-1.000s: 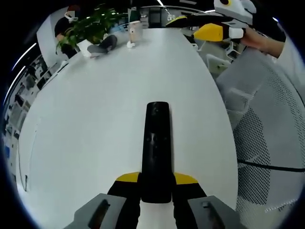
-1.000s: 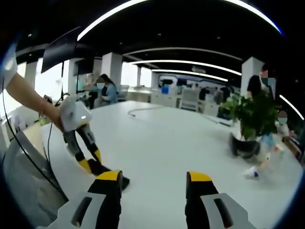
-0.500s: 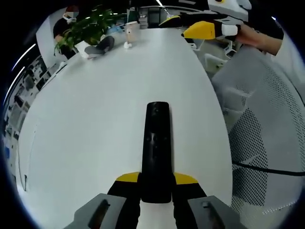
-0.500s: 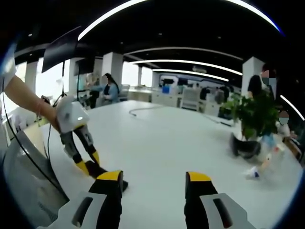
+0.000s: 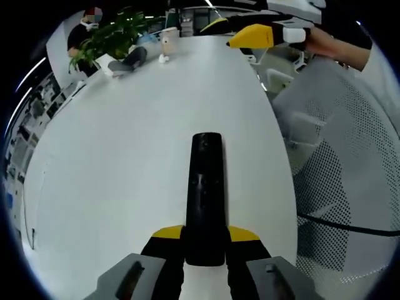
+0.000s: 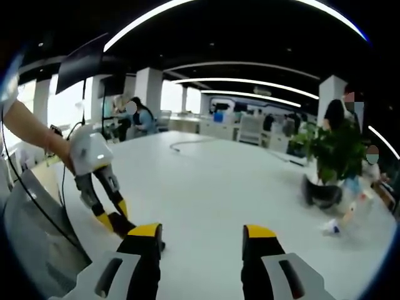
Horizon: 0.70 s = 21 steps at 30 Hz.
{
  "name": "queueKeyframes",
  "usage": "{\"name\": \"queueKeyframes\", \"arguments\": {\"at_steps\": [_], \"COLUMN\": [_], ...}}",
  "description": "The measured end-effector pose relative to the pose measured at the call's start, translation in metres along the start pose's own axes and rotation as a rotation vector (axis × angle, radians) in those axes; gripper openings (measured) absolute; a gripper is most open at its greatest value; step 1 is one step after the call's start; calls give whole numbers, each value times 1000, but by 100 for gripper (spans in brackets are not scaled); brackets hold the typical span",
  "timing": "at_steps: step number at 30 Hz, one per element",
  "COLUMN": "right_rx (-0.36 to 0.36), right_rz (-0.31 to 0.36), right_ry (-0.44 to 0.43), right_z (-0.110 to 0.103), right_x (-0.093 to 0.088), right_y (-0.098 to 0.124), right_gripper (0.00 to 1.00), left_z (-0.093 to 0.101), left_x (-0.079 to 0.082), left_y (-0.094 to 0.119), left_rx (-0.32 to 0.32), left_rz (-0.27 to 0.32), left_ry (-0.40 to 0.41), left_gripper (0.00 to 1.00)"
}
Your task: Press the specified remote control buttons in sequence, fully releasing each button before pressing the next.
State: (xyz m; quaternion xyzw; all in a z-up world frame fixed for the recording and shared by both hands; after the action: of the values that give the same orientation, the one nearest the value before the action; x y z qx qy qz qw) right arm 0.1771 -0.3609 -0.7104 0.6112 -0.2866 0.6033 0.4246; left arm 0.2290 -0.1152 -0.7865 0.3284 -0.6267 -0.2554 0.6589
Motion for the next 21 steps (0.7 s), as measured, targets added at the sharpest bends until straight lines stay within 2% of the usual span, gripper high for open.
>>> {"name": "queueKeyframes", "arguments": {"at_steps": [21], "right_rx": [11], "right_rz": [1], "right_ry": [-4], "right_z": [-1], "right_x": [1], "right_y": [1], "right_gripper": [47], "left_z": [20], "left_x": [0], "left_y": [1], "left_rx": [-6], "left_rz": [-18], "left_ry": [-9], "left_gripper": [24]}}
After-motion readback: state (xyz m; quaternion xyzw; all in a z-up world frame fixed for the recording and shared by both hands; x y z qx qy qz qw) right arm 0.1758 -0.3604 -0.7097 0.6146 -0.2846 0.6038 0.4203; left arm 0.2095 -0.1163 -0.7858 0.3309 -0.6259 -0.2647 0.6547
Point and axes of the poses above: the point that each gripper's makers call its tool centre point, and the gripper's own axes: y roughly backward along the fingers, z roughly to its right, x roughly out of its top, the point moved 9 cm from there along y, roughly backward along the fingers, and after that the axes turned 13 degrees about z, right-handed, at the moved point
